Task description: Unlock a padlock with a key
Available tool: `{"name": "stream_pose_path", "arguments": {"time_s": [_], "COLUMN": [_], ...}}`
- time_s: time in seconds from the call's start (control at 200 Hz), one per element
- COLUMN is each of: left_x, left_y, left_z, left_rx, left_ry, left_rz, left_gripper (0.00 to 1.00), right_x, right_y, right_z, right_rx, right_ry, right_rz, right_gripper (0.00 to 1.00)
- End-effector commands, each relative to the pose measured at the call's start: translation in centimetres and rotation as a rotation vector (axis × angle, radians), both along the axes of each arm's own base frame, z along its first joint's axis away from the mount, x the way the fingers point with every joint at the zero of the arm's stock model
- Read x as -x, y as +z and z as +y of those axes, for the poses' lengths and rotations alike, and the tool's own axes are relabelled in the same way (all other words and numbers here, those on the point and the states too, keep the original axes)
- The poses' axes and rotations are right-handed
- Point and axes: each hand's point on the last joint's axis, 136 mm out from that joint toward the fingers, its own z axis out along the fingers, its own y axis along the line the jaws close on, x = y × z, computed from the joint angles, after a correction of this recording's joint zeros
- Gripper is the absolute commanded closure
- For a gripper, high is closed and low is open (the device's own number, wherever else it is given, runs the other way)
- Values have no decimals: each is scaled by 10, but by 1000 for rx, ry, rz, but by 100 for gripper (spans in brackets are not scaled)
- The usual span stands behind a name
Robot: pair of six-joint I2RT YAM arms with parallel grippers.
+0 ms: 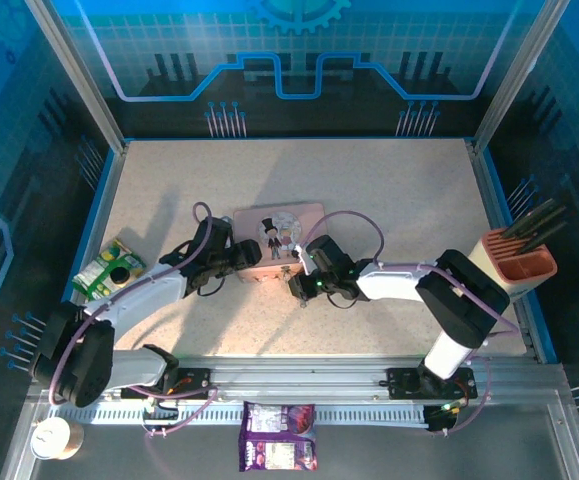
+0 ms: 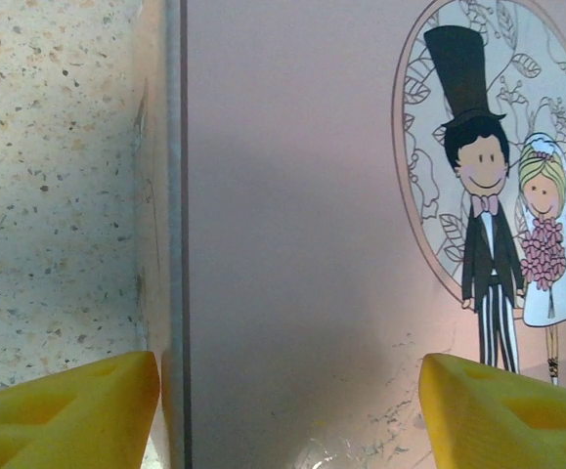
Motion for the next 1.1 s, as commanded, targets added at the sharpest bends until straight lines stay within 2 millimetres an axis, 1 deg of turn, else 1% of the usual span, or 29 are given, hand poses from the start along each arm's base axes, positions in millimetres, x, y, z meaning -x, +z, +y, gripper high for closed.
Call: {"name": "stream_pose_path", "arguments": {"time_s": [0.0, 0.145, 0.35, 0.46, 0.74, 0.77, 0.8, 0.86, 1.096], "left_x": [1, 1, 3, 6, 14, 16, 16, 18, 25], "left_y": [-8, -15, -21, -25, -30, -31, -31, -31, -35], "left_z": [1, 2, 3, 4, 0, -1, -2, -4, -19], "left_rx": [10, 13, 25, 28, 21, 19, 19, 18, 36], "left_ry": [11, 34, 61, 79, 107, 108, 110, 120, 144], "left_rz": [27, 53, 80, 91, 102, 106, 105, 106, 112], "left_gripper": [29, 29, 30, 31, 31, 31, 31, 31, 32], "right_x": [-4, -4, -2, -2, -2, -1, -4, -5, -12], "right_y": [4, 7, 20, 25, 23, 22, 27, 27, 22], "right_z": [8, 10, 12, 8, -6, -8, -5, -6, -15], "right_rx": [-4, -24, -62, -85, -144, -145, -177, -196, -283], "right_ry": [-6, -63, -174, -251, -456, -472, -486, -516, -668], "right_rz": [-21, -13, -38, -42, -7, -1, -8, 2, 39], "right_gripper": [81, 89, 100, 100, 100, 100, 100, 100, 100]}}
